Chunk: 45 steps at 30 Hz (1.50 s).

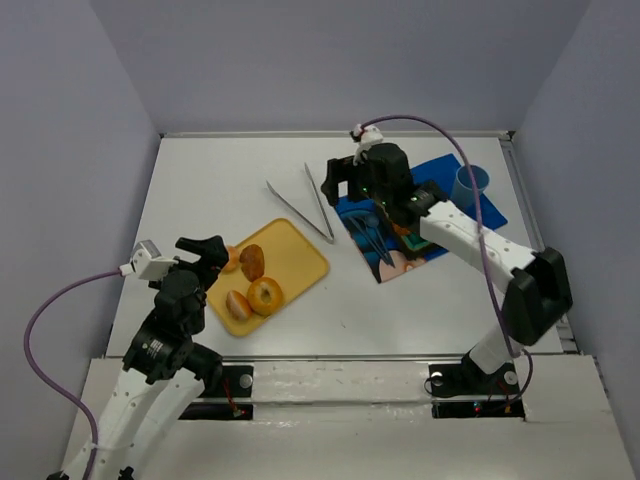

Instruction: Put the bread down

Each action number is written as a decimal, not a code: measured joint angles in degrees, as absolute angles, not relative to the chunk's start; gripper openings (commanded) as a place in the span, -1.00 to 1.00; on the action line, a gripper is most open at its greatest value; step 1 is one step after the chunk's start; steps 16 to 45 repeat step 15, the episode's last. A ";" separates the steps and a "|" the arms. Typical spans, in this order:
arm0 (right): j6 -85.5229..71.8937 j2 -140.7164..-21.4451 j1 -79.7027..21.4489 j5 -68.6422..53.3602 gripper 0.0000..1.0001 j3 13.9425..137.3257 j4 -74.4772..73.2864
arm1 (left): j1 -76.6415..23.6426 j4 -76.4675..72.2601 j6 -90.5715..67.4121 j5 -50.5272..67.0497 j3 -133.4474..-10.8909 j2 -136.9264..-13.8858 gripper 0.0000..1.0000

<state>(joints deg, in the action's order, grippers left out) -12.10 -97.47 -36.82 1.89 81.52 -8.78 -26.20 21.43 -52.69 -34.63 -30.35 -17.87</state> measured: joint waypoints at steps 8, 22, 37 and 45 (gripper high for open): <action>-17.52 -71.50 -36.84 12.47 1.00 59.88 -5.67 | -26.20 22.33 -53.04 -32.93 -32.47 -22.15 0.98; -21.06 -57.41 -36.84 17.08 1.00 46.37 -9.02 | -26.20 22.31 -52.97 -31.33 -32.71 -23.77 0.98; -21.06 -57.41 -36.84 17.08 1.00 46.37 -9.02 | -26.20 22.31 -52.97 -31.33 -32.71 -23.77 0.98; -21.06 -57.41 -36.84 17.08 1.00 46.37 -9.02 | -26.20 22.31 -52.97 -31.33 -32.71 -23.77 0.98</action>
